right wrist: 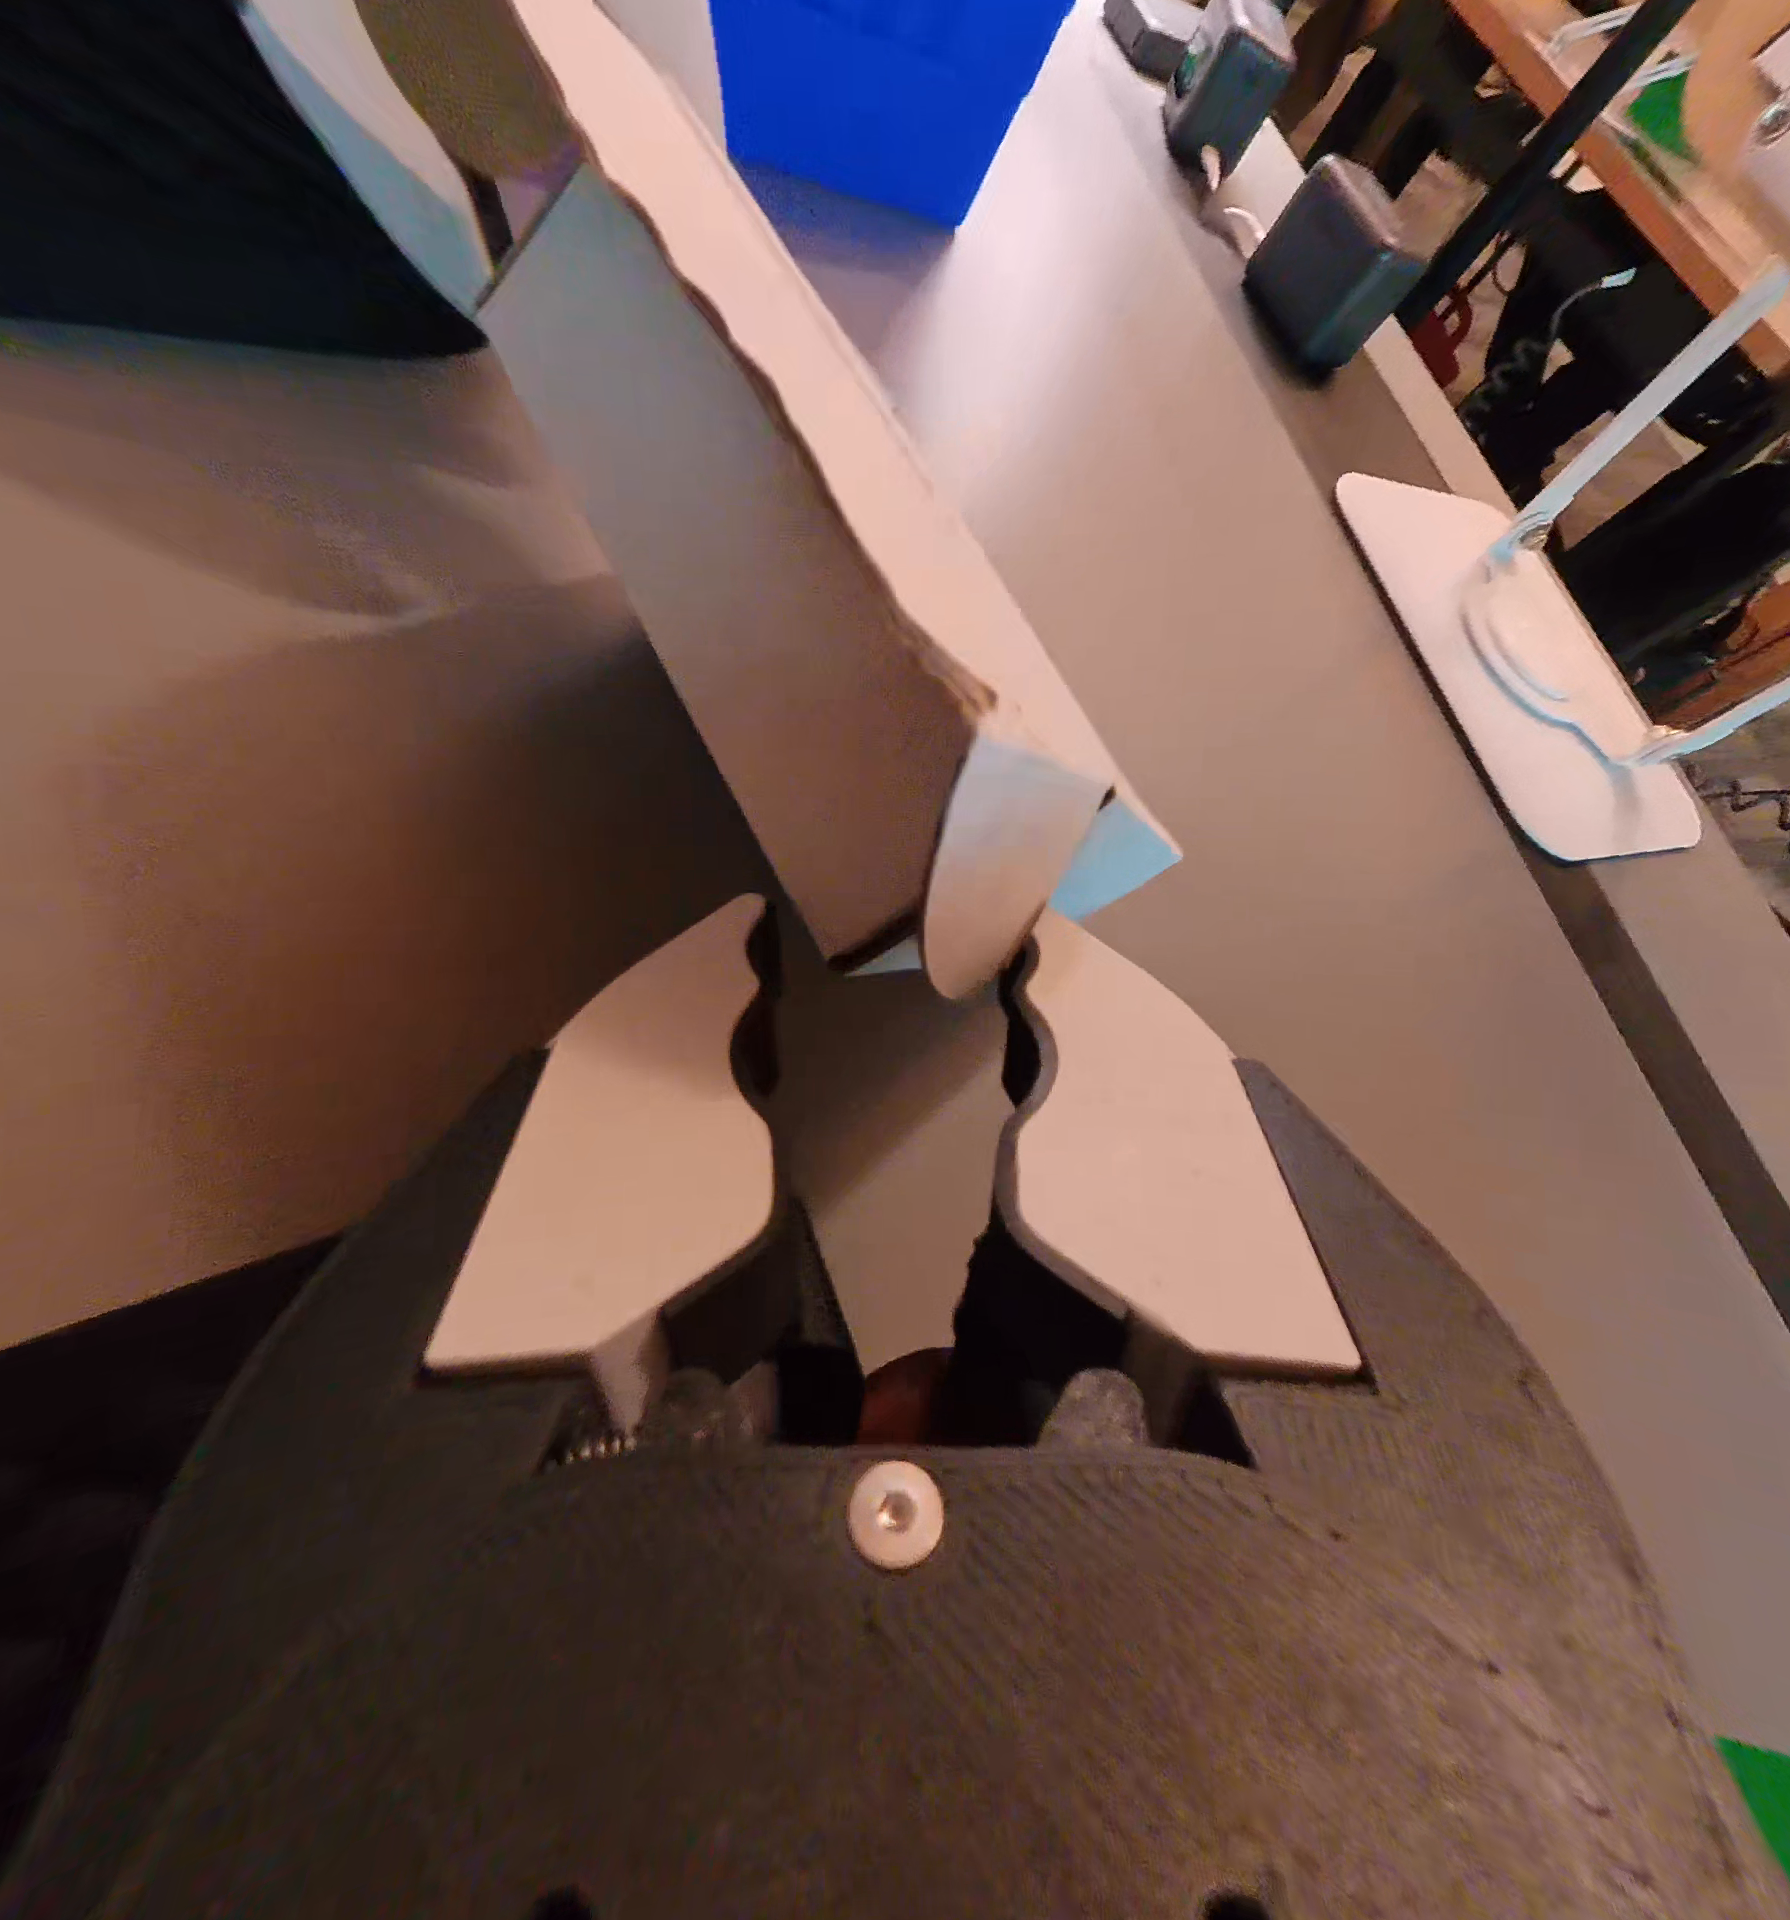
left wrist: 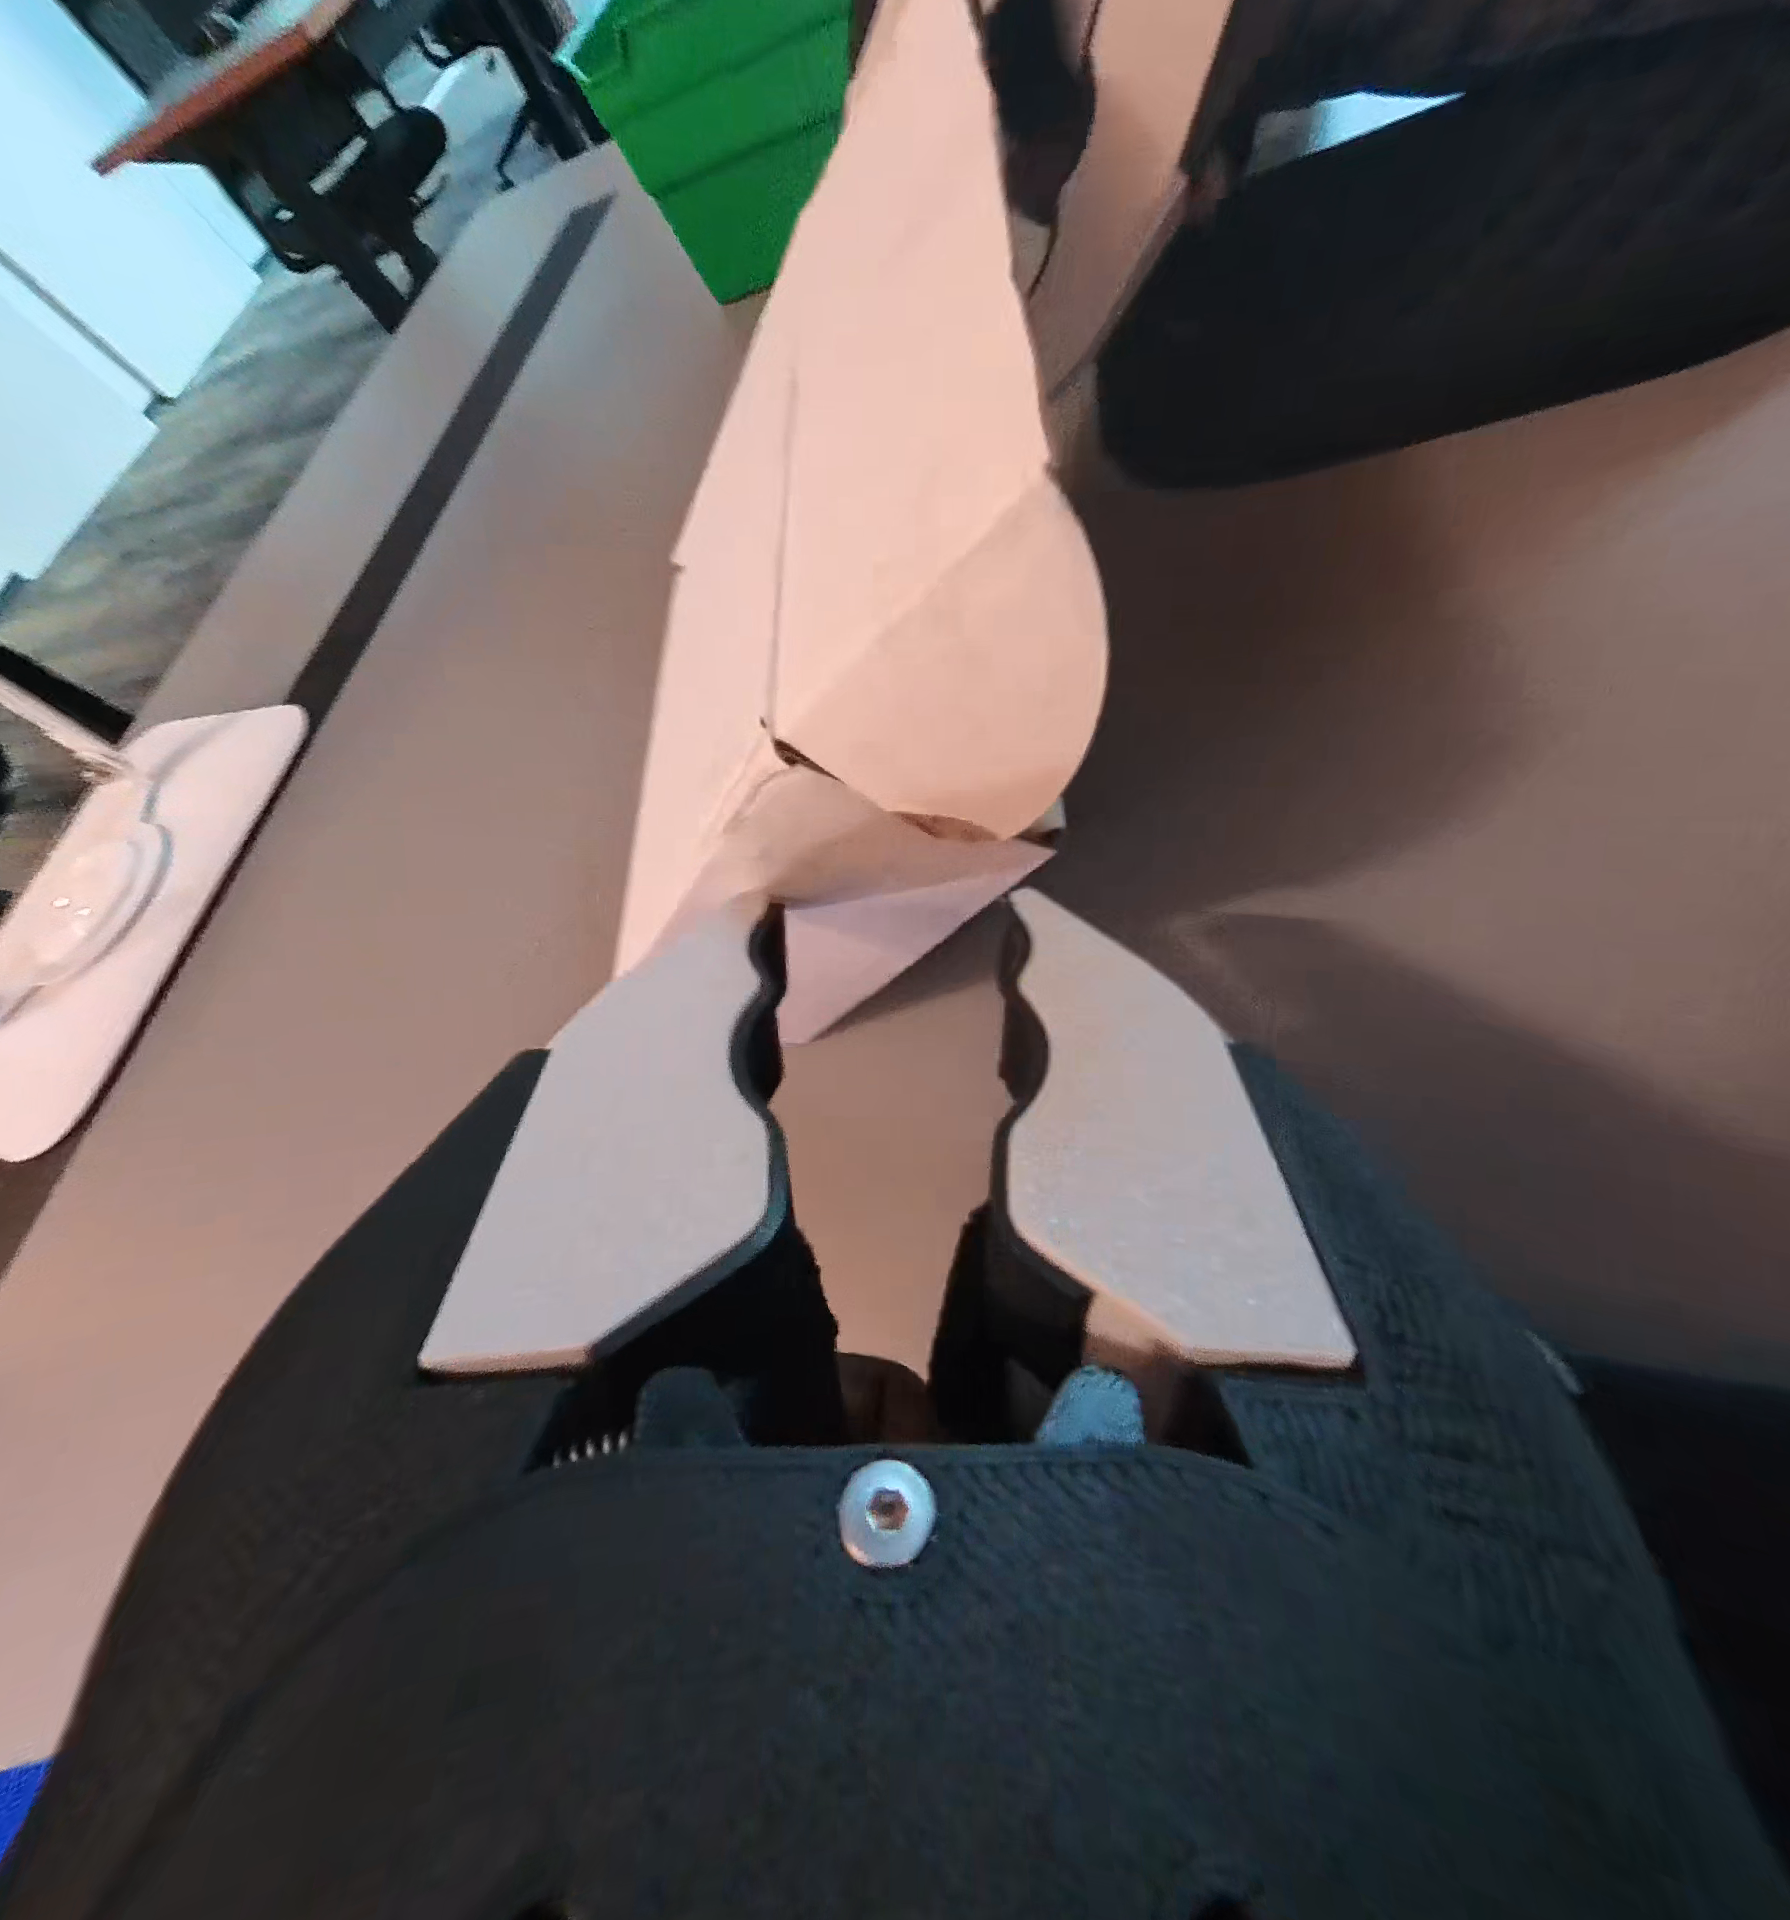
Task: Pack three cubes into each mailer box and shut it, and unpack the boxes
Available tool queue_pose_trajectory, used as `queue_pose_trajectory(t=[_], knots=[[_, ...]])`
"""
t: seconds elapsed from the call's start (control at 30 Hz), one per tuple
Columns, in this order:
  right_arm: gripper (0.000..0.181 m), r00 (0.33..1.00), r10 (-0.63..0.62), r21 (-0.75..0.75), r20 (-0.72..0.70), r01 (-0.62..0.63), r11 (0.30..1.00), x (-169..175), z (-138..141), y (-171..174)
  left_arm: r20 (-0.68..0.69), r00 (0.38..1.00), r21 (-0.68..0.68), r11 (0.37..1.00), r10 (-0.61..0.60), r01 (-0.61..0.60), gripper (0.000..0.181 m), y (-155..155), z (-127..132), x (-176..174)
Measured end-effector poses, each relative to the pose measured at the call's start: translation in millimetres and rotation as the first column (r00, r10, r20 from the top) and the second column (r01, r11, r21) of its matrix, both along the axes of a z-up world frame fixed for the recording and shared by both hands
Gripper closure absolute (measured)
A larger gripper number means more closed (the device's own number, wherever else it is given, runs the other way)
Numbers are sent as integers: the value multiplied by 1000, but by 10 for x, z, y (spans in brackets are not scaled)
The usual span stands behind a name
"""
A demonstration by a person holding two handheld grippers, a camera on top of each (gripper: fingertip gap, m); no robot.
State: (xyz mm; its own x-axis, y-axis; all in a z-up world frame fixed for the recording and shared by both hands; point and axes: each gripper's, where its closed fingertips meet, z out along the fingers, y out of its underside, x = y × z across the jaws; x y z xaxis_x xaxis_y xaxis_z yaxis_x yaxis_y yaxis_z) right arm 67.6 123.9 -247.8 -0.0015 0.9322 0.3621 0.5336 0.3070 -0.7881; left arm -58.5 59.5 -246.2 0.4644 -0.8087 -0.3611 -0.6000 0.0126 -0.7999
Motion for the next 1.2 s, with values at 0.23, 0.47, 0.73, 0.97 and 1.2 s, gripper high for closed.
queue_pose_trajectory(t=[0.23, 0.47, 0.73, 0.97, 1.2], knots=[[145, 988, -18, -153, -155, -6, 988, -7, 296, -81, 63, 998, -43, 999, 22, -20, 151, -6, 76, -18], [151, 989, -84, -470, -119, 18, 883, -3, 238, -119, 200, 980, -234, 972, 19, 29, 146, -87, 70, -6], [154, 992, -65, -462, -106, 9, 887, -25, 205, -159, 155, 985, -202, 979, 70, -38, 129, -2, 27, -51], [106, 984, -49, -122, -172, 28, 992, -67, 350, -53, 178, 982, -1, 998, 66, -67, 105, 41, 321, -36], [132, 982, -2, 78, -187, 17, 997, -96, 447, -123, 223, 975, 115, 993, 10, -36, 115, -24, 533, 20]])
